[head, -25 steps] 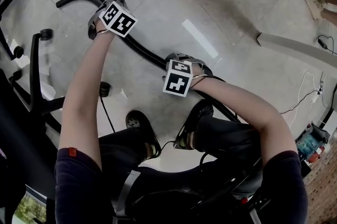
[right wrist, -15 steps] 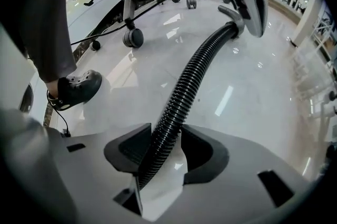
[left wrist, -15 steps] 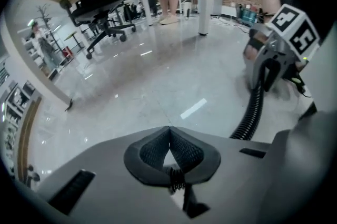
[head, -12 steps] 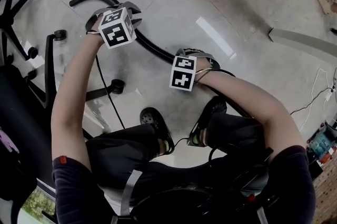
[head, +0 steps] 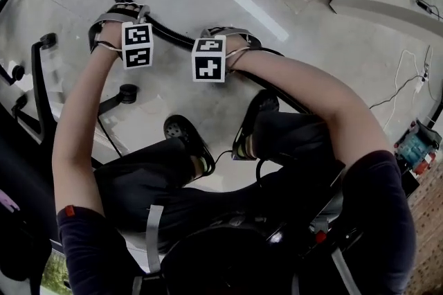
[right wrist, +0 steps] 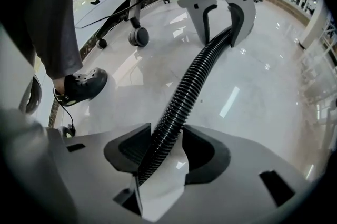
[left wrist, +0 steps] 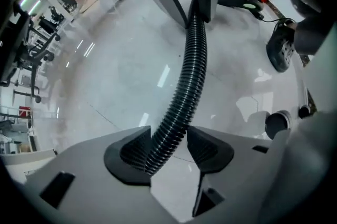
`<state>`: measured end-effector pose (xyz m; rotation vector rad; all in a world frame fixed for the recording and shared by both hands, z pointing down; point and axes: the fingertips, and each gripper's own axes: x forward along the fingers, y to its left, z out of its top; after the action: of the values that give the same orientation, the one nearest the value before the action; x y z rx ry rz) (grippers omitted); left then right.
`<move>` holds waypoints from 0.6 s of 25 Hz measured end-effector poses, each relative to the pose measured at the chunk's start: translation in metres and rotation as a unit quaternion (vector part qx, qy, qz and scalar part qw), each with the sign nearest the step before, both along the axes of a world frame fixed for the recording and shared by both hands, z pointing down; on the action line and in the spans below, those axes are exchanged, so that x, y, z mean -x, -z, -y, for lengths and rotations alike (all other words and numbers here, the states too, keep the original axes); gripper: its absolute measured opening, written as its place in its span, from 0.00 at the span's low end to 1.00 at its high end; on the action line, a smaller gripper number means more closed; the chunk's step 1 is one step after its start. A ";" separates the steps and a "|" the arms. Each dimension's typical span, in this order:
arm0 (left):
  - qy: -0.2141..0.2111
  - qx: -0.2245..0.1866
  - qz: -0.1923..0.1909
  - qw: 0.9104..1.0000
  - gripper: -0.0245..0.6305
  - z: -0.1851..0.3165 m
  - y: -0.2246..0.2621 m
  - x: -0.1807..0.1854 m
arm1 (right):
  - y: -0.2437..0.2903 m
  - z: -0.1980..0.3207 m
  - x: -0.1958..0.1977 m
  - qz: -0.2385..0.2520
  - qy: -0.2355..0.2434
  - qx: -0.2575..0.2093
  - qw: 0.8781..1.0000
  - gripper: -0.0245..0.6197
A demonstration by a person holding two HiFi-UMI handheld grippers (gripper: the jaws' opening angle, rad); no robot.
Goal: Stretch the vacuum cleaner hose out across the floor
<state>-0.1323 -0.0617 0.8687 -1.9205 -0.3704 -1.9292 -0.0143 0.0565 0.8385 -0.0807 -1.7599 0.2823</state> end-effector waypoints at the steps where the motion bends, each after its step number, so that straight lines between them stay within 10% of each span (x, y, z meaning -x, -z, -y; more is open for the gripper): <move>1: 0.008 0.002 0.004 1.000 0.37 0.001 0.001 0.002 | 0.003 0.004 0.002 0.006 -0.009 0.002 1.000 0.32; 15: 0.100 0.016 -0.013 0.995 0.38 0.021 -0.002 0.015 | 0.147 0.093 -0.069 0.051 -0.238 -0.018 0.970 0.32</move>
<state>-0.1474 -0.0831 0.8708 -2.0699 -0.2078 -2.0315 0.0547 -0.0364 0.6919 0.3648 -1.8697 0.6011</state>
